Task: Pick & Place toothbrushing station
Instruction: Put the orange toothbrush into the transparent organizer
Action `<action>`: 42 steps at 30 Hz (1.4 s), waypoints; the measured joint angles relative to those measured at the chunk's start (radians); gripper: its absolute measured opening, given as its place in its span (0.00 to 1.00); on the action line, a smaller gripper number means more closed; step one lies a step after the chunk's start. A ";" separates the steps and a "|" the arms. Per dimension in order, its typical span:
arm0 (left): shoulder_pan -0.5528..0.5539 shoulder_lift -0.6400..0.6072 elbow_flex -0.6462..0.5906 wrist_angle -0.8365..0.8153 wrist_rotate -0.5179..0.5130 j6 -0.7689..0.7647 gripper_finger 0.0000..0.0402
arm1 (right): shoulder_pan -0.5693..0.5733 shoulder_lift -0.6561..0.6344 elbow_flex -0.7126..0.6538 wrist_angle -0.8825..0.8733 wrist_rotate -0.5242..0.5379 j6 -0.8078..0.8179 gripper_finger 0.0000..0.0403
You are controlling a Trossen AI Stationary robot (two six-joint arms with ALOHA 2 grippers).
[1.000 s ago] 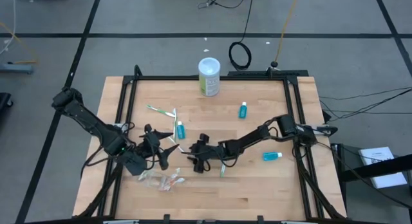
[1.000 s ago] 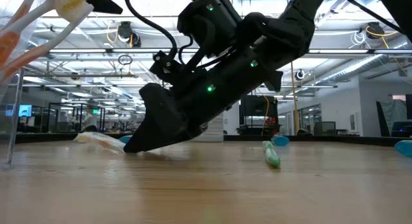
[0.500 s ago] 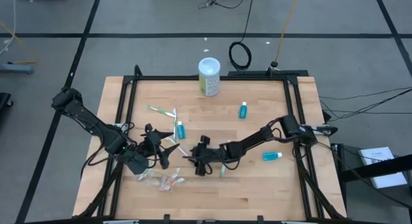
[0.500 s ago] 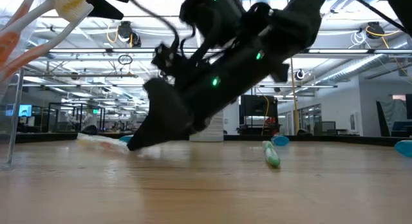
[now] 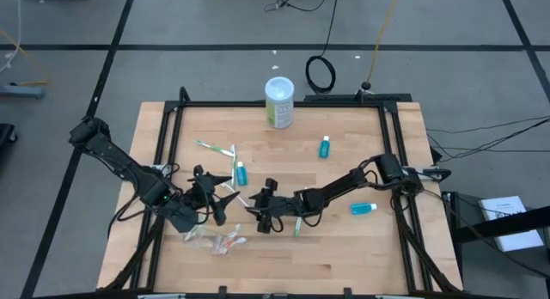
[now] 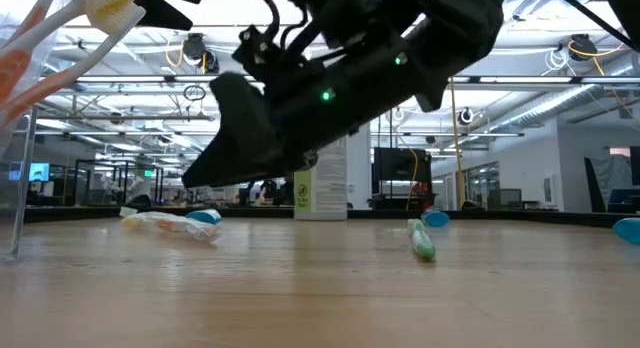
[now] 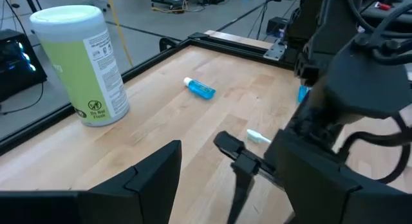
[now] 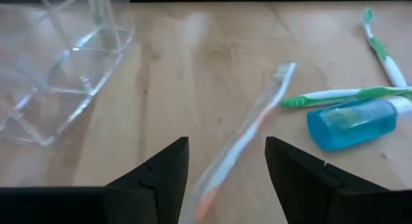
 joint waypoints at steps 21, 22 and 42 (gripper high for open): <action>0.000 0.000 0.000 0.002 -0.002 -0.024 0.64 | 0.010 0.059 0.003 0.002 -0.002 0.066 0.49; 0.000 0.000 0.000 0.002 -0.002 -0.024 0.64 | 0.012 0.062 0.001 -0.007 -0.002 0.067 0.49; 0.001 0.000 0.000 0.004 0.006 -0.029 0.64 | 0.015 0.090 0.002 -0.028 0.006 0.090 0.30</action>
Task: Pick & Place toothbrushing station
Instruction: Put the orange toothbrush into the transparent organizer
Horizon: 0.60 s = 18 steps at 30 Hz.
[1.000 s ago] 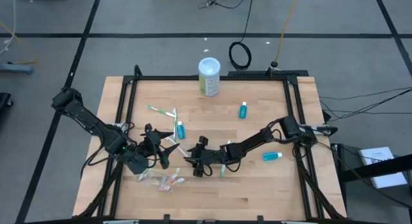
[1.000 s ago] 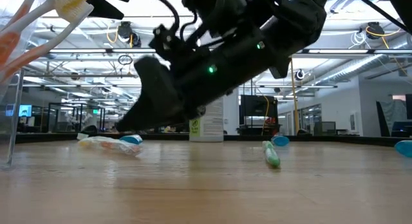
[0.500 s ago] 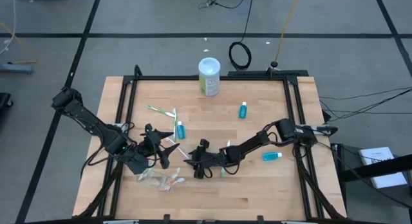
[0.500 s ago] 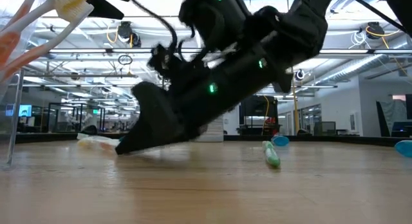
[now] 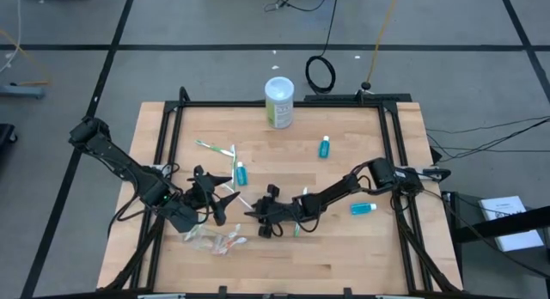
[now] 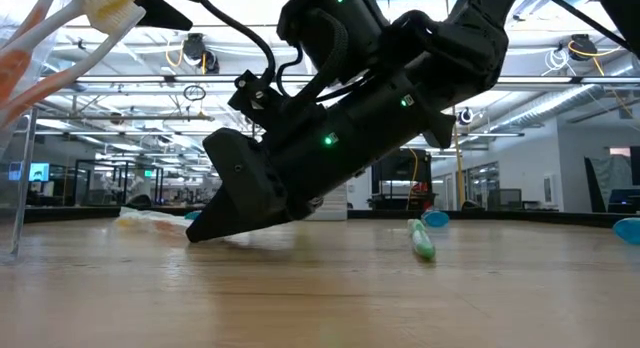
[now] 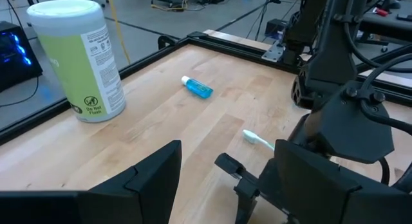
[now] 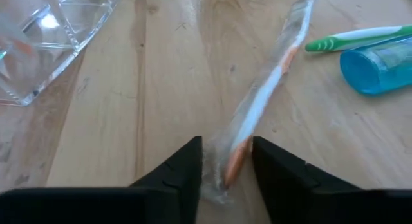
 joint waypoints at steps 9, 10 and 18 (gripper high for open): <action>0.000 0.000 0.000 0.000 0.002 0.000 0.64 | 0.000 0.001 -0.001 -0.001 -0.003 -0.027 0.05; 0.000 0.000 0.000 0.000 0.002 0.000 0.64 | 0.000 0.001 -0.001 -0.002 -0.003 -0.035 0.04; 0.000 0.000 0.000 -0.002 0.002 0.001 0.64 | 0.000 -0.050 -0.005 -0.073 0.016 -0.094 0.05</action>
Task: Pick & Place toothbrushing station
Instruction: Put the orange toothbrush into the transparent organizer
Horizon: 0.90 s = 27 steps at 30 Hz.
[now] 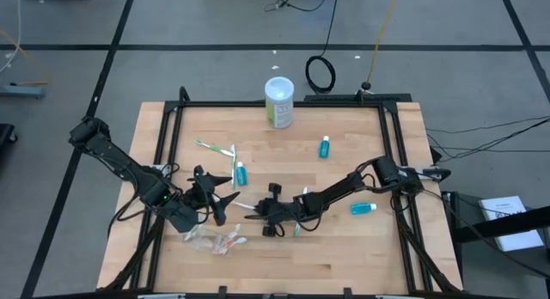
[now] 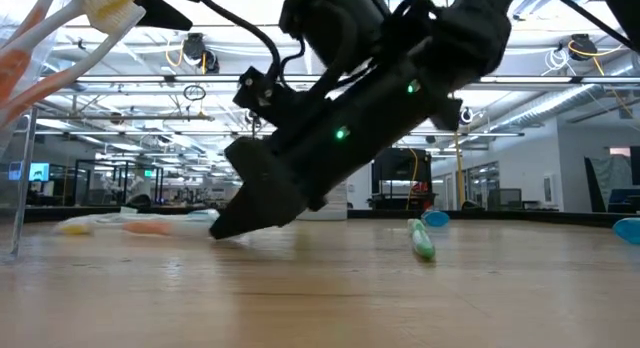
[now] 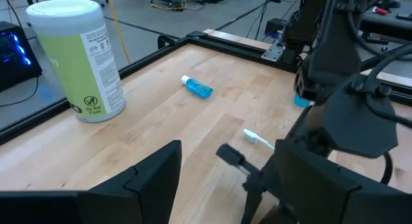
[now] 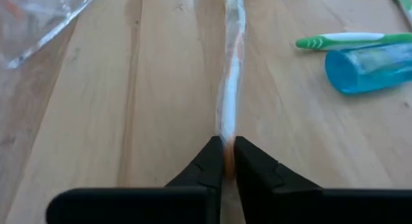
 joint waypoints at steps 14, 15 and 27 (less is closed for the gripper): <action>0.000 0.000 0.000 -0.006 0.000 0.006 0.64 | 0.000 -0.342 -0.184 -0.217 0.247 -0.023 0.04; 0.000 0.000 0.000 -0.006 0.000 0.006 0.64 | -0.003 -0.377 -0.236 -0.196 0.264 -0.001 0.04; 0.033 0.050 0.000 0.111 -0.037 0.075 0.64 | 0.009 -0.532 -0.801 0.956 0.159 -0.029 0.04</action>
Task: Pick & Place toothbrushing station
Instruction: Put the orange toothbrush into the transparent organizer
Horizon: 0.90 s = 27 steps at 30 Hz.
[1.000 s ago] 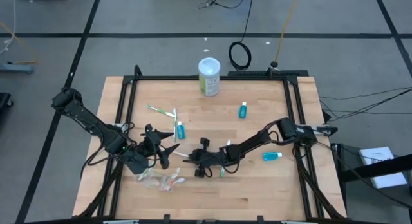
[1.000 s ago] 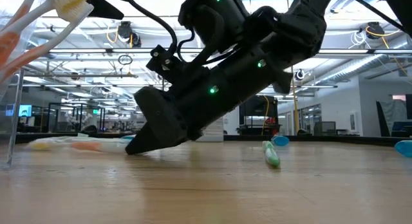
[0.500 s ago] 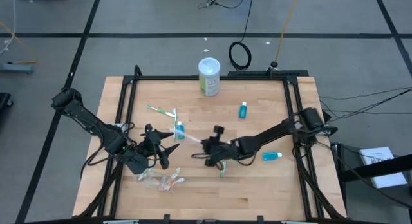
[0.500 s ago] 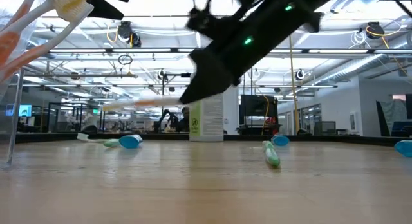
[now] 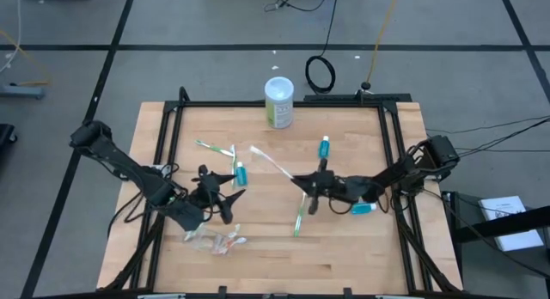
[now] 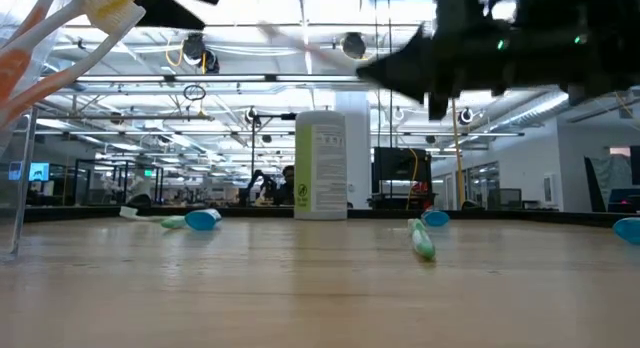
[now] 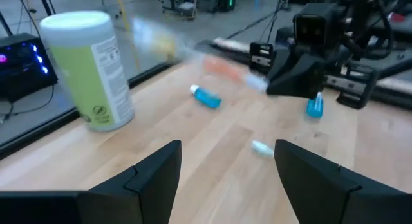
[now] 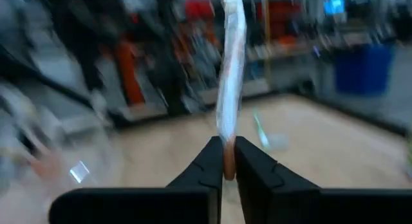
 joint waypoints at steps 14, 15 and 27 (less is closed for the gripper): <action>0.148 0.208 0.001 0.829 0.407 0.570 0.64 | 0.088 0.000 0.032 0.205 -0.161 -0.199 0.04; 0.152 0.208 0.001 0.865 0.428 0.595 0.64 | 0.093 0.001 0.032 0.205 -0.161 -0.202 0.04; 0.220 0.209 0.000 1.095 0.620 0.684 0.64 | 0.150 0.001 0.032 0.249 -0.161 -0.261 0.03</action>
